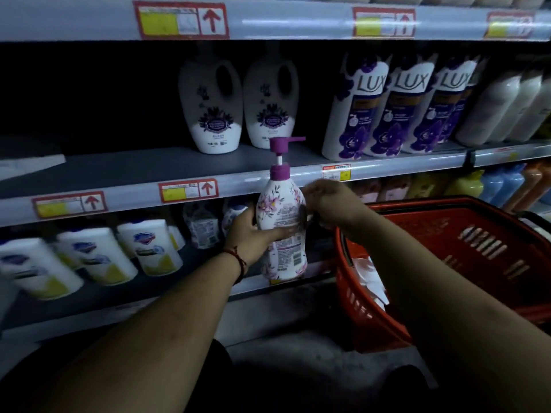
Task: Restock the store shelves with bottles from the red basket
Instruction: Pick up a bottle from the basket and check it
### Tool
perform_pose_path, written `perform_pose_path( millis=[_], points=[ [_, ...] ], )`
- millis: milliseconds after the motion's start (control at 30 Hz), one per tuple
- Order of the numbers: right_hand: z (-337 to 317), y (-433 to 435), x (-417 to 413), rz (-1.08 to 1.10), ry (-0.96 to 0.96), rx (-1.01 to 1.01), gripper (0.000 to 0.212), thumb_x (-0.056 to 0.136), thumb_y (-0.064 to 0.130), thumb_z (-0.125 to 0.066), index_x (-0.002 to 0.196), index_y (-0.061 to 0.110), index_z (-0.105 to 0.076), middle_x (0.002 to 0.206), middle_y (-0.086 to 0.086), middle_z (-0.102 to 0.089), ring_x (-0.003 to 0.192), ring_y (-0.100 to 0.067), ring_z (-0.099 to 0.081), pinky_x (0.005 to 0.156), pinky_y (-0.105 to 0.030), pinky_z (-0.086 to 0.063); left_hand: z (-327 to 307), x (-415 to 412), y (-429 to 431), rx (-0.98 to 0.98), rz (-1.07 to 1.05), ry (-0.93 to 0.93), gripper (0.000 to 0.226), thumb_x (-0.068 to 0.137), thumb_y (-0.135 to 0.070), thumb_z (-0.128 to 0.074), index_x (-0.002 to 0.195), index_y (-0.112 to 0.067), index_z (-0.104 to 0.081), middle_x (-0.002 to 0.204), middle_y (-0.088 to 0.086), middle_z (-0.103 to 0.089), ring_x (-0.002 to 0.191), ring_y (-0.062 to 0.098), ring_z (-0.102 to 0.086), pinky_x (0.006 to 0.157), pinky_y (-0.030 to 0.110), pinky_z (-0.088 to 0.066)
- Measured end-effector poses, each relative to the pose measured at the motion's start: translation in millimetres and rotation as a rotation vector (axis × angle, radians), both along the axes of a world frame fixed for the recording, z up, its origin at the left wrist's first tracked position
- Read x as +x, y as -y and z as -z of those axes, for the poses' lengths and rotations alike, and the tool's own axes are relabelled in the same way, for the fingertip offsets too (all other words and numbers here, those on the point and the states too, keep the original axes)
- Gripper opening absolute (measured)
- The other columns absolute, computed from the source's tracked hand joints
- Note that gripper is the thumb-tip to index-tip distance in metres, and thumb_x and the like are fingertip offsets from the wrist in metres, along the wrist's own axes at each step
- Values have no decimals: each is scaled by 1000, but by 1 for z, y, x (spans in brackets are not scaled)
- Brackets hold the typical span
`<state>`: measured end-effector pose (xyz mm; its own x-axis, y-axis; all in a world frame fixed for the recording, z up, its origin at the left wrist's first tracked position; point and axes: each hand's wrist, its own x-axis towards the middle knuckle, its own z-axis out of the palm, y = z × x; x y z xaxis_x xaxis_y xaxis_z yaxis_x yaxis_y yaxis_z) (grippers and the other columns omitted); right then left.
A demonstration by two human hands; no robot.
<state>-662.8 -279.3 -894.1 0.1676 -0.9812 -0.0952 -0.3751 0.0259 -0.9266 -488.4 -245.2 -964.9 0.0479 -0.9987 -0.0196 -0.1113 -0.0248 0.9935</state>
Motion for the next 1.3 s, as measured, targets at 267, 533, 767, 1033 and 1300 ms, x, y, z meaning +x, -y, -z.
perform_pose_path(
  millis=[267, 533, 767, 1033, 1300],
  points=[
    [103, -34, 21, -53, -312, 151, 33, 69, 10, -64, 96, 2, -49, 85, -9, -59, 79, -20, -57, 73, -41, -54, 69, 3, -13, 206, 122, 162, 71, 46, -49, -90, 109, -24, -70, 101, -5, -76, 96, 16, -71, 88, 46, -57],
    [172, -31, 6, 171, 30, 192, 43, 71, -6, -57, 111, 9, -64, 97, -6, -72, 89, -21, -68, 73, -30, -56, 107, -7, 17, 417, 180, 156, 61, 49, -45, -93, 102, -24, -72, 98, -4, -76, 92, 17, -72, 86, 42, -58],
    [200, 9, 22, 361, 248, 71, 45, 83, -10, -48, 120, 10, -65, 103, 2, -70, 89, -4, -65, 80, -14, -51, 133, -15, 84, 366, 30, -8, 76, 36, -43, -93, 104, -14, -72, 98, 2, -77, 92, 23, -73, 86, 49, -58],
    [216, 69, 37, 498, 293, 26, 55, 78, 5, -45, 131, 13, -59, 124, -4, -66, 115, -18, -61, 99, -30, -48, 140, -29, 142, 320, -35, -35, 31, 70, -28, -87, 97, -18, -74, 96, 3, -77, 89, 19, -74, 76, 38, -60],
    [232, 116, 41, 596, 413, -57, 67, 76, 9, -42, 143, 11, -45, 138, -11, -56, 129, -23, -53, 109, -47, -43, 137, -48, 177, 163, 20, -182, 27, 78, -1, -78, 103, -10, -71, 97, 4, -76, 91, 19, -73, 75, 30, -58]
  ],
)
